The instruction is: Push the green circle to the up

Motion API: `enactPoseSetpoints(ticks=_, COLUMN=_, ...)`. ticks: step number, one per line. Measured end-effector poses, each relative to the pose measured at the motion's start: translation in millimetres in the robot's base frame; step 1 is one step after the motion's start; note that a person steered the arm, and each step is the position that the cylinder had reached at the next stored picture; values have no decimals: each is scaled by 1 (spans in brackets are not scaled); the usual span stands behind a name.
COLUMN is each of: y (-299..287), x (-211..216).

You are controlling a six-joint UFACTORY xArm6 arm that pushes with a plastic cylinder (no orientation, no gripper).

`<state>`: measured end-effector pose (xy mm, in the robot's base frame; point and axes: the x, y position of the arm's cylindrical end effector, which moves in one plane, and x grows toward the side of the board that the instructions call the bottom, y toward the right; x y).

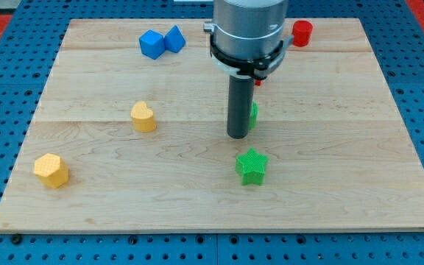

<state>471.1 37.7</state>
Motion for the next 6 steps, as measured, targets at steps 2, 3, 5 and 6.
enactPoseSetpoints(ticks=2, y=59, x=-4)
enactPoseSetpoints(ticks=3, y=40, x=-28)
enactPoseSetpoints(ticks=5, y=18, x=-38)
enactPoseSetpoints(ticks=6, y=15, x=-4)
